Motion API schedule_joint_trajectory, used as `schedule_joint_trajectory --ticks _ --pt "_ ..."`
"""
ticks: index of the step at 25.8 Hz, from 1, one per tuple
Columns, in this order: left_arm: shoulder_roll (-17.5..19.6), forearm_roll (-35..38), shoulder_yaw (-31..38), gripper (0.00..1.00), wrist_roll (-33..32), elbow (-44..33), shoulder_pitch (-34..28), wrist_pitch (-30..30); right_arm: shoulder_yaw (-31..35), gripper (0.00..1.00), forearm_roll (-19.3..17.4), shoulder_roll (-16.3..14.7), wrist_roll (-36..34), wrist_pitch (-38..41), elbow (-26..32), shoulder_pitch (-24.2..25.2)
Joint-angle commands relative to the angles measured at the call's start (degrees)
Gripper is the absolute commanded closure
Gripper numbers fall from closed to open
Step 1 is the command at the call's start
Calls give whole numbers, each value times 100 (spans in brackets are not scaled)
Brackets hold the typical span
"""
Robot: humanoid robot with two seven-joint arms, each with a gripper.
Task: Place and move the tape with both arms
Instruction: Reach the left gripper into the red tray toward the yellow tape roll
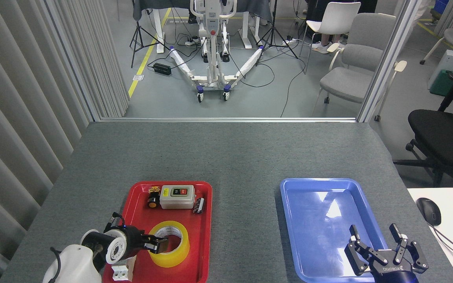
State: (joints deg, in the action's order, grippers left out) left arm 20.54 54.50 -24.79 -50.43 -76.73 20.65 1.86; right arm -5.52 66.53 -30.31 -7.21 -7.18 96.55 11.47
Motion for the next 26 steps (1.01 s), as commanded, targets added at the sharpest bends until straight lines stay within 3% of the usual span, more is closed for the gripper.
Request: schedule_joint_trajectory --ticks 1,10,11,14,26 --pt "-50 148 0 19 -2 79 0 51 42 1 9 96 -26 23 -171 -48" --pt "-120 210 -26 57 -19 316 71 464 59 1 26 193 -26 190 -347 -294" --pt "-129 210 -26 63 -28 316 80 534 59 1 26 193 -17 190 -347 -294" --pt "-129 201 9 97 -28 316 97 807 59 1 26 228 -26 199 -347 -294" --pt "-67 96 150 100 -11 26 387 1132 51 1 35 210 -26 270 -347 -294"
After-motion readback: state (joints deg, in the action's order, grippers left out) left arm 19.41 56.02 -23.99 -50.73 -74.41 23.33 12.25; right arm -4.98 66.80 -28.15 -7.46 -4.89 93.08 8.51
